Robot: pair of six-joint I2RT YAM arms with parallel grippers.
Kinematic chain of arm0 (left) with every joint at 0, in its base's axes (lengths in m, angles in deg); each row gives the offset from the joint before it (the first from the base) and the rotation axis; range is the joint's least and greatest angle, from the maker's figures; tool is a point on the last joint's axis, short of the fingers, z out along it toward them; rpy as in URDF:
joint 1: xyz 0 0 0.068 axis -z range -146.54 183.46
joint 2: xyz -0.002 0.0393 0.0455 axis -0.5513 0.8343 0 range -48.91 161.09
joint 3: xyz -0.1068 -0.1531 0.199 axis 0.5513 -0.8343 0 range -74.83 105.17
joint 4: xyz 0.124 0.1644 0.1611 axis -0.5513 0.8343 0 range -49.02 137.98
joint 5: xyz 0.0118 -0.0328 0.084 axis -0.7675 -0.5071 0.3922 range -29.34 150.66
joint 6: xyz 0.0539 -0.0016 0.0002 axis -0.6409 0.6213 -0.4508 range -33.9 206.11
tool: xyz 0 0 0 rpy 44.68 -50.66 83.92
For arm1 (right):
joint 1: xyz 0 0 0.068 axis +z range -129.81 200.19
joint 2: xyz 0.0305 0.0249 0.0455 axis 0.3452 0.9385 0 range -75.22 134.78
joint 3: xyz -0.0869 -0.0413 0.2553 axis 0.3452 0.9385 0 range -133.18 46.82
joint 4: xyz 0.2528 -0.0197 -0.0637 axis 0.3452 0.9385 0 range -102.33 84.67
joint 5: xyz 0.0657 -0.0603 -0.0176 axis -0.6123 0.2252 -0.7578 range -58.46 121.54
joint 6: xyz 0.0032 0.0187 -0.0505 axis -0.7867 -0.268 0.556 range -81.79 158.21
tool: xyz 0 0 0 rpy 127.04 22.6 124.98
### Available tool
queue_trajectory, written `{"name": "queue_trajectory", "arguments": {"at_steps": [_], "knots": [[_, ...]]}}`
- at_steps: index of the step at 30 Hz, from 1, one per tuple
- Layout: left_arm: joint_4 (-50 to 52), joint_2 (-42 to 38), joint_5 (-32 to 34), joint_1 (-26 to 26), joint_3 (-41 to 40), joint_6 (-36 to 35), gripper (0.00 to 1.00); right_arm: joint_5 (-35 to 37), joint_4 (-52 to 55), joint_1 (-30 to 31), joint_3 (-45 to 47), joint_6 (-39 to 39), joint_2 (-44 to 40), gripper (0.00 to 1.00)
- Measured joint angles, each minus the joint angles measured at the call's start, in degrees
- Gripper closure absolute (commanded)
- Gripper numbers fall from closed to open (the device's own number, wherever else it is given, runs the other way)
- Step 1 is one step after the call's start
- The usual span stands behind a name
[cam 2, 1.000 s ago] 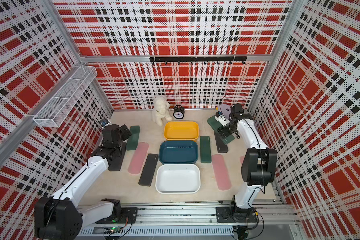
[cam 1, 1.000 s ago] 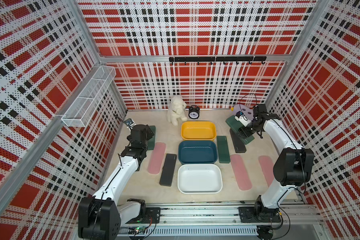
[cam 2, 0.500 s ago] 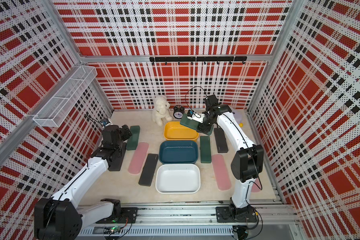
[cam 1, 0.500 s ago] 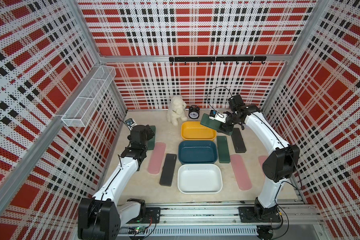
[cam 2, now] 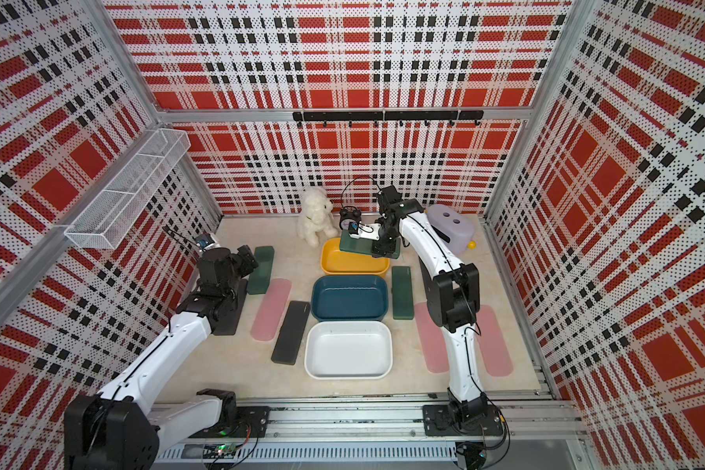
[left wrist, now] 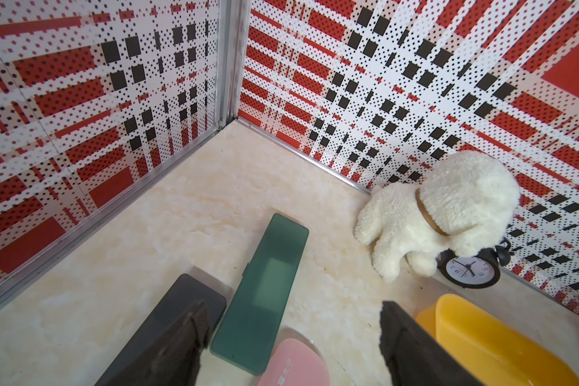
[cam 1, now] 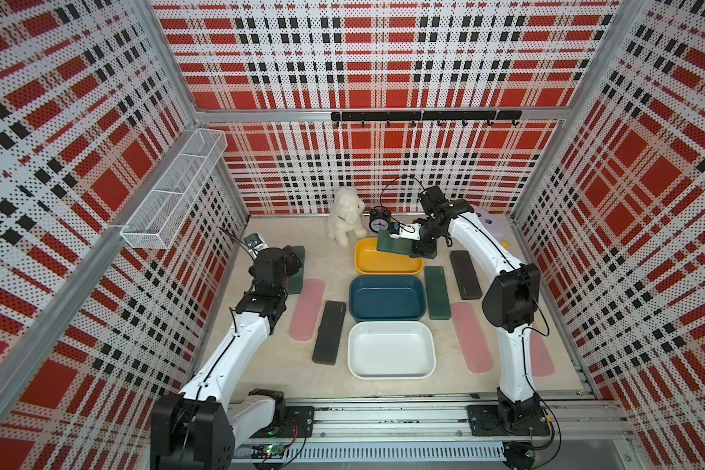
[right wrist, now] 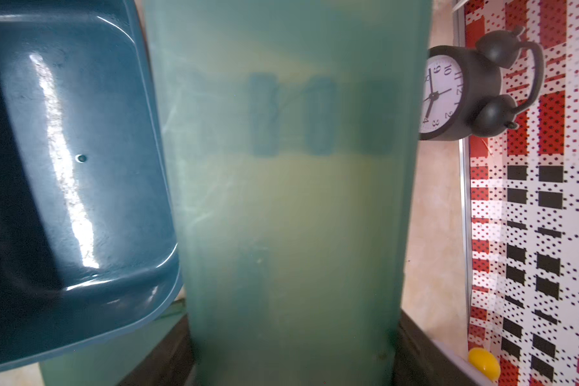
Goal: Place the pencil cases by color into the storage box
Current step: Place the pencil case at the storage box.
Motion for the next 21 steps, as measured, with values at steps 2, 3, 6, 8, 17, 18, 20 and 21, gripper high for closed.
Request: {"name": "queue_trajectory", "arguments": {"at_steps": [2,3,6,8,17,18,20,21], "knots": [[0.0,0.0,0.0,0.0,-0.2,0.0,0.16,0.0,-0.8,0.2,-0.6,0.6,2.0,0.44],[0.0,0.0,0.1,0.0,-0.2,0.0,0.16,-0.1,-1.0,0.2,-1.2,0.7,2.9,0.44],[-0.1,0.0,0.2,0.0,-0.6,0.0,0.16,-0.3,-1.6,0.6,-3.3,1.3,5.7,0.45],[-0.1,0.0,0.2,0.0,-0.8,0.0,0.16,-0.4,-1.9,1.0,-4.3,1.7,7.1,0.45],[-0.4,0.0,0.2,-0.1,-0.8,-0.1,0.16,-2.2,-4.9,2.7,-6.1,2.3,9.5,0.46],[-0.4,0.0,0.2,-0.1,-0.8,-0.1,0.16,-2.4,-5.3,2.8,-6.1,2.3,9.7,0.47],[-0.4,0.0,0.2,-0.1,-0.8,-0.1,0.16,-2.7,-5.7,2.9,-6.2,2.3,10.1,0.46],[-0.4,0.0,0.2,-0.1,-0.8,-0.2,0.16,-2.8,-5.8,2.9,-6.4,2.3,10.5,0.46]]}}
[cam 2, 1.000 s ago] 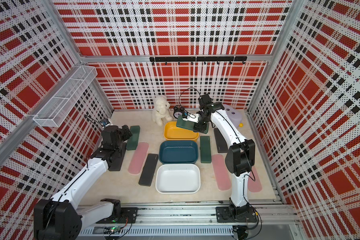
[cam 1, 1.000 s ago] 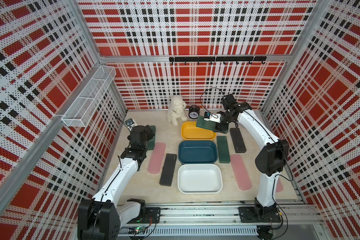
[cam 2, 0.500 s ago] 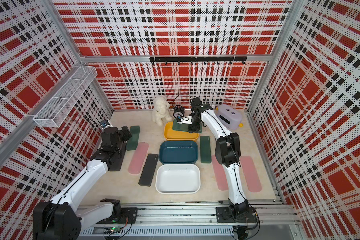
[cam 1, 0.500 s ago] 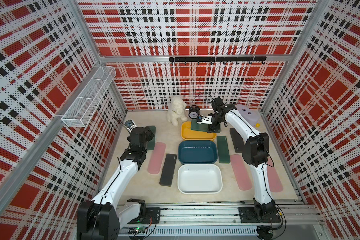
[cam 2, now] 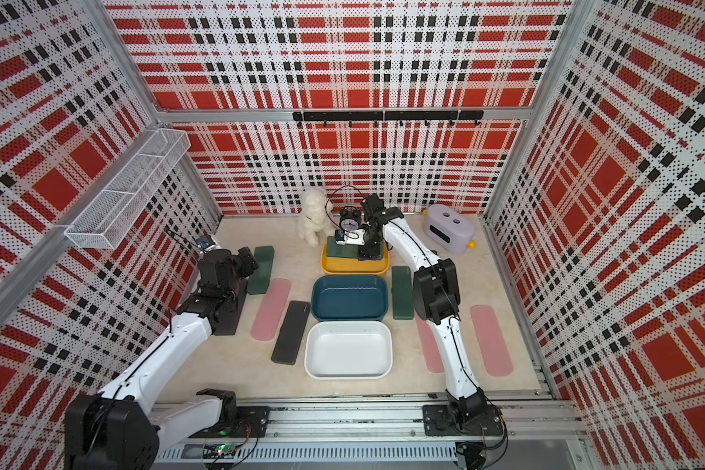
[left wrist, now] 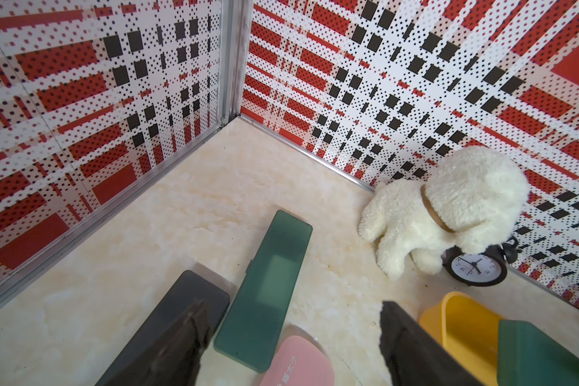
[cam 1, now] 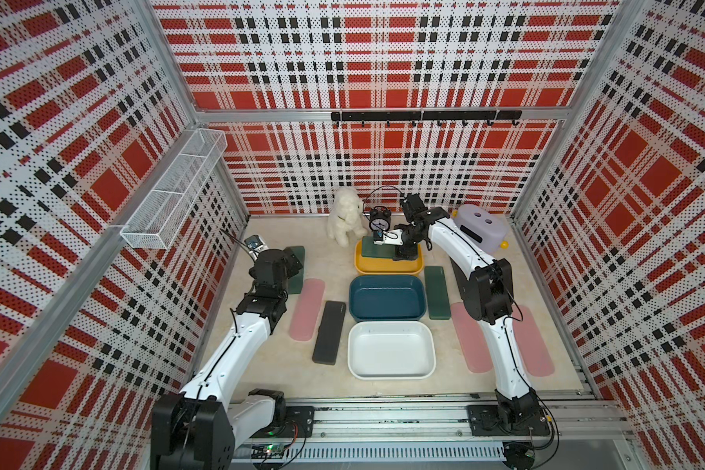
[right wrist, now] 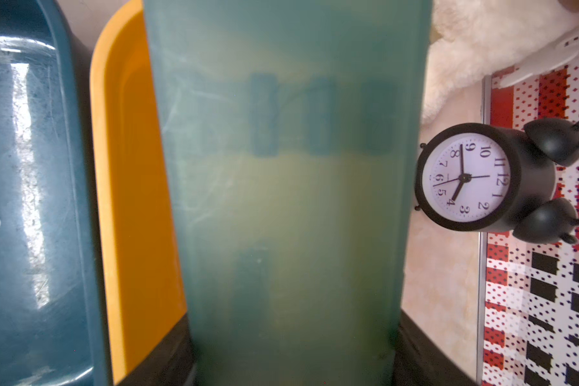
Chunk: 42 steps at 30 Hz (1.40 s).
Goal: Place the pencil cases by color into the storage box
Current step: Place the pencil case at the storage box.
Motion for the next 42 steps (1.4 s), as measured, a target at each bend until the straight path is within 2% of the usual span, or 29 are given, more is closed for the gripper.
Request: {"name": "queue_trajectory", "arguments": {"at_steps": [15,27,42], "knots": [[-0.4,0.9,0.0,-0.1,0.0,-0.2,0.16,1.6,-0.8,0.0,-2.2,0.0,6.3,0.47],[-0.4,1.2,0.0,-0.1,0.0,-0.3,0.16,2.3,-1.3,0.0,-2.4,-0.3,8.5,0.41],[-0.4,1.6,0.0,-0.1,0.0,-0.8,0.16,3.1,-2.5,0.0,-2.4,-0.3,9.4,0.19]]}}
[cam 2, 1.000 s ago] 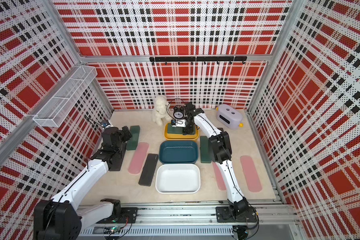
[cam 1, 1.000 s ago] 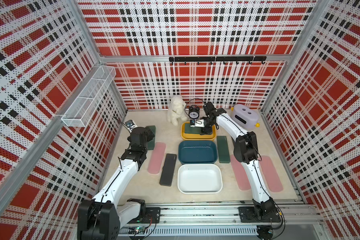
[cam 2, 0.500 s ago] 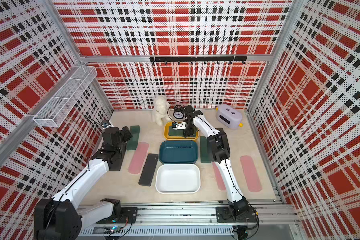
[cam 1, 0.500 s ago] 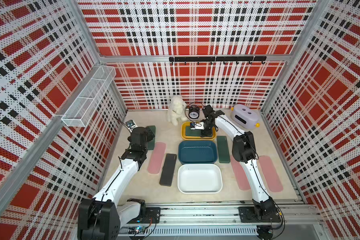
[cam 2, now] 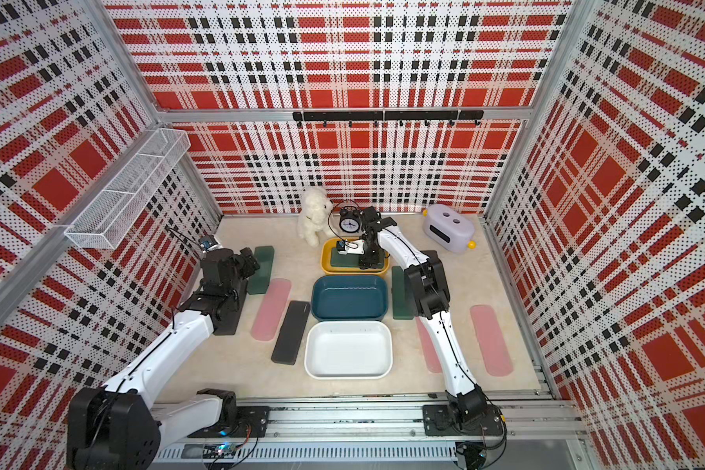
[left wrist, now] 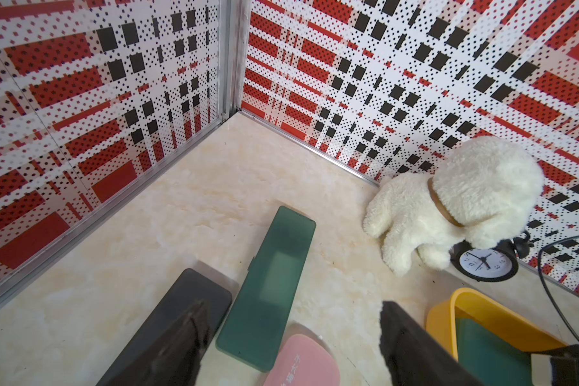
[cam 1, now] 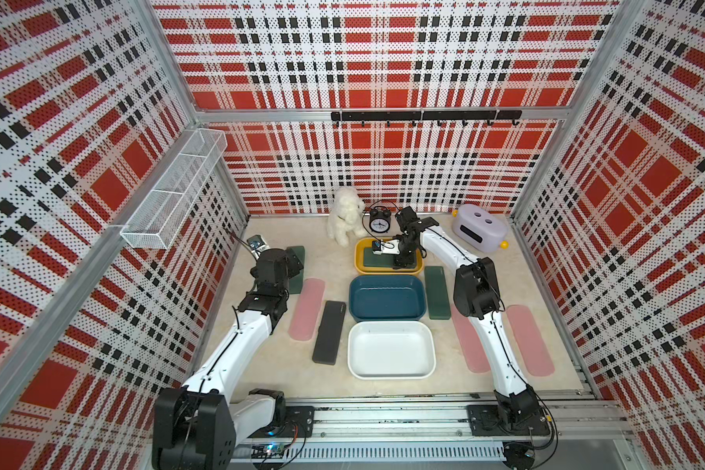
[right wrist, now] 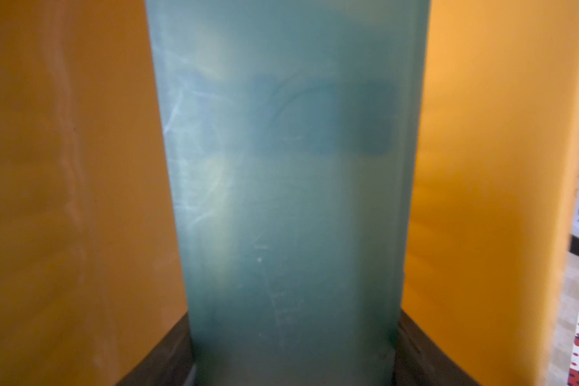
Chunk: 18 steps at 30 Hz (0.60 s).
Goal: Place the pencil cases by color into the storage box
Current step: Place the pencil case at the storage box.
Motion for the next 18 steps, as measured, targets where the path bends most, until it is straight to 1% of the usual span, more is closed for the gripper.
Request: {"name": "queue_trajectory", "arguments": {"at_steps": [5,7,11,18], "knots": [[0.0,0.0,0.0,0.0,0.0,-0.4,0.16,0.0,-1.0,0.0,0.0,-0.2,0.3,0.06],[0.0,0.0,0.0,-0.1,0.0,-0.6,0.15,-0.1,-1.6,0.1,0.0,-0.3,0.3,0.03],[0.0,0.0,0.0,-0.2,0.0,-0.7,0.15,-0.1,-2.6,0.2,0.2,-0.5,0.3,0.0],[0.1,0.0,-0.3,-0.2,0.0,-0.8,0.15,0.0,-3.6,0.2,1.6,-0.9,-0.6,0.0]]}}
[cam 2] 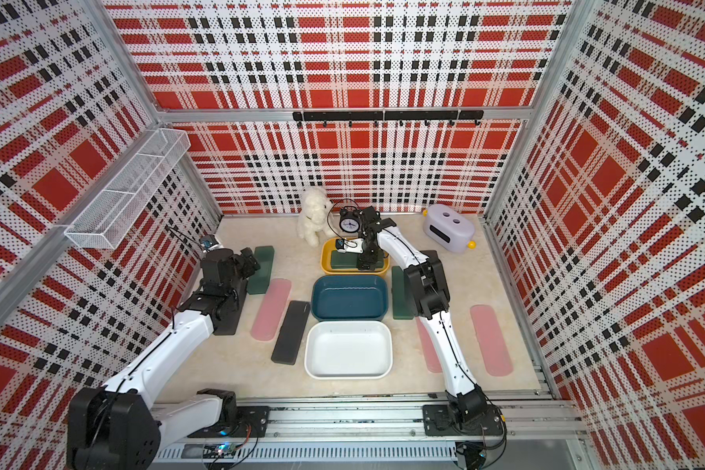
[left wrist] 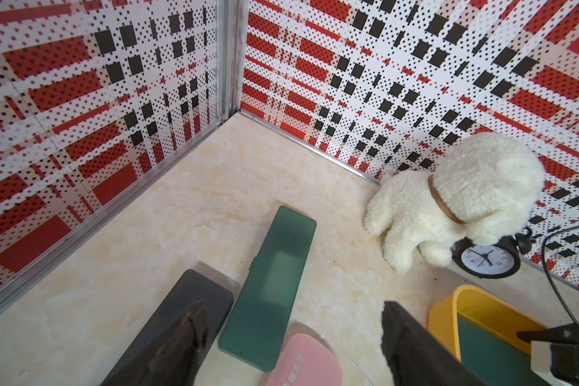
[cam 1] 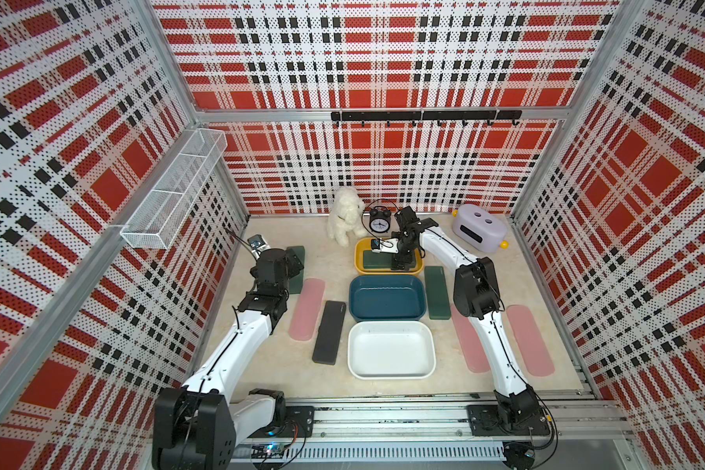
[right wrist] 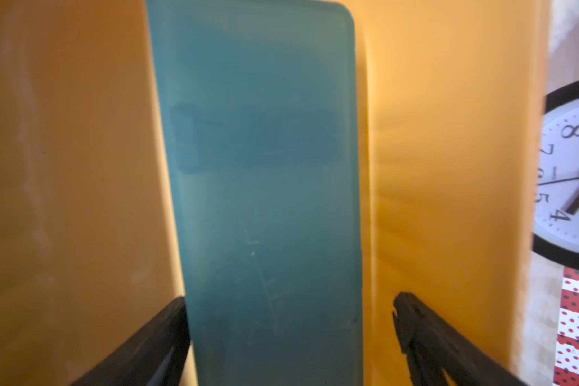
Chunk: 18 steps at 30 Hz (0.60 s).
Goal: Place the pencil cases by color into the storage box
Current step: Place the pencil case at the storage box.
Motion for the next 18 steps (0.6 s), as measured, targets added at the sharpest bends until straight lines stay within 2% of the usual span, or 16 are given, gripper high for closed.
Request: {"name": "queue_trajectory", "arguments": {"at_steps": [8,18], "knots": [[2.6,1.5,-0.1,-0.9,2.1,0.7,0.15,0.5,-3.0,0.1,8.3,-2.7,-5.9,0.0],[15.4,13.0,-4.4,-9.0,12.7,0.3,0.15,0.5,-10.5,0.1,15.8,-9.9,-19.2,0.0]]}}
